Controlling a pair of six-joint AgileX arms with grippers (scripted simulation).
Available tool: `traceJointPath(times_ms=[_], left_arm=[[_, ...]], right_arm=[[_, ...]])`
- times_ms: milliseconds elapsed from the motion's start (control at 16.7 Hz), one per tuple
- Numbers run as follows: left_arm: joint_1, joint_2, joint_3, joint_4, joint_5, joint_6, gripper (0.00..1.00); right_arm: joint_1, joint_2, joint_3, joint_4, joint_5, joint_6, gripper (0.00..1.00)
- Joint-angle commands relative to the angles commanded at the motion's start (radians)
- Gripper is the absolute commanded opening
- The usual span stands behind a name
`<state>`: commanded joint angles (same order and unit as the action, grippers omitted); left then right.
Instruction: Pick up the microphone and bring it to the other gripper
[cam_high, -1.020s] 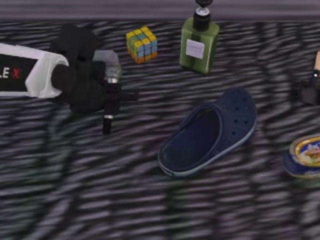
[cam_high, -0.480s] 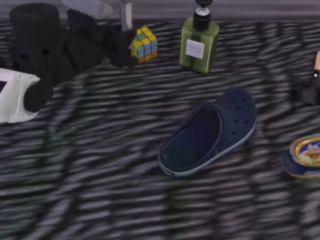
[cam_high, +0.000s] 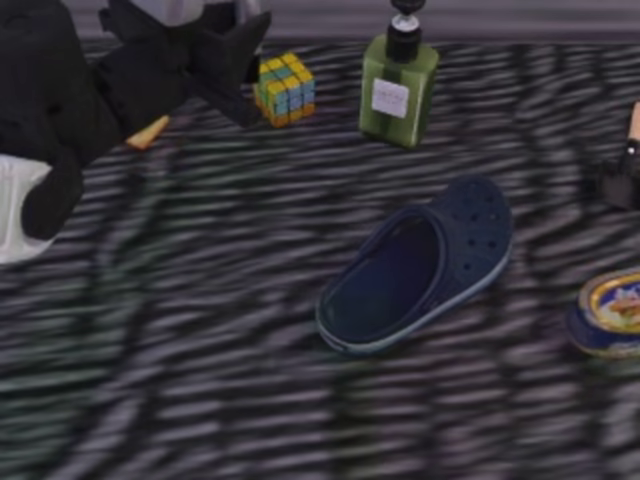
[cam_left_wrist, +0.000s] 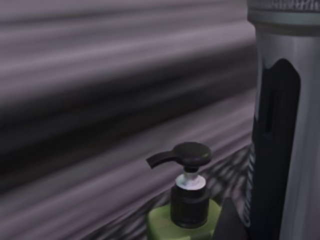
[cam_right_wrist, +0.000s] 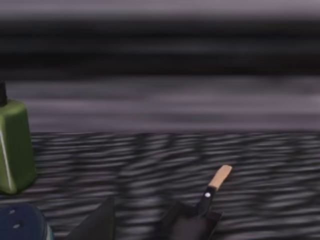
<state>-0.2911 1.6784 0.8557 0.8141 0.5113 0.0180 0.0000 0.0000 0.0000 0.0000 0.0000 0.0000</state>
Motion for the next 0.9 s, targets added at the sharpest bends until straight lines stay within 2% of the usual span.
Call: traceJointPath(times_ms=[180,300,720,900], left_arm=[[-0.008,0.002,0.004,-0.003,-0.005,0.0,0.0],[-0.041,-0.013,-0.002,-0.005,-0.039,-0.002,0.0],[-0.276,-0.127,-0.049,-0.025,-0.293,-0.019,0.0],[-0.34,-0.16,-0.061,-0.03,-0.359,-0.023,0.0]], right_arm=[[0.0,0.0,0.0,0.0,0.0,0.0,1.0],[0.0,0.0,0.0,0.0,0.0,0.0,1.0],[0.0,0.0,0.0,0.0,0.0,0.0,1.0],[0.0,0.0,0.0,0.0,0.0,0.0,1.0]])
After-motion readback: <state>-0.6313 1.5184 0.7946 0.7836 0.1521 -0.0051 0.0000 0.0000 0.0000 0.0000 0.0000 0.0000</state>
